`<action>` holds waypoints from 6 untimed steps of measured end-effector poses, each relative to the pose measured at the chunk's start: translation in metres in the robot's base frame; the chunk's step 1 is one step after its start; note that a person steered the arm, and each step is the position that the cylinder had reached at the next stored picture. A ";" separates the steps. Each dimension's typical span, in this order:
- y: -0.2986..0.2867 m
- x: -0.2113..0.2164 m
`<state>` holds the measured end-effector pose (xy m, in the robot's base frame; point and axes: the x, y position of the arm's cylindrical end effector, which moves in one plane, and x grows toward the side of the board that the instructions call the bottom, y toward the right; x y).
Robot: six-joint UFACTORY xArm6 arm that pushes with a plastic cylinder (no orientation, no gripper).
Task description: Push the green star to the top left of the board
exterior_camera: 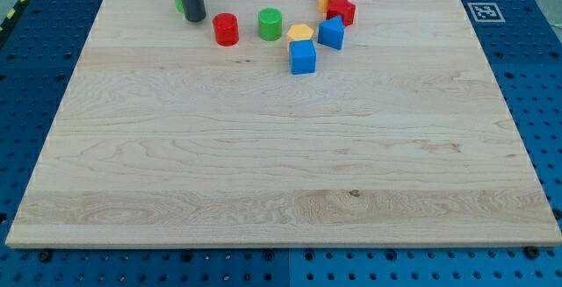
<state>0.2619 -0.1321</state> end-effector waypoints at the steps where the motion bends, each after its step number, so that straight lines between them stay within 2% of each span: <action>1: 0.048 -0.001; 2: 0.046 -0.023; 4: -0.055 -0.040; 5: -0.054 -0.050; 6: -0.002 -0.058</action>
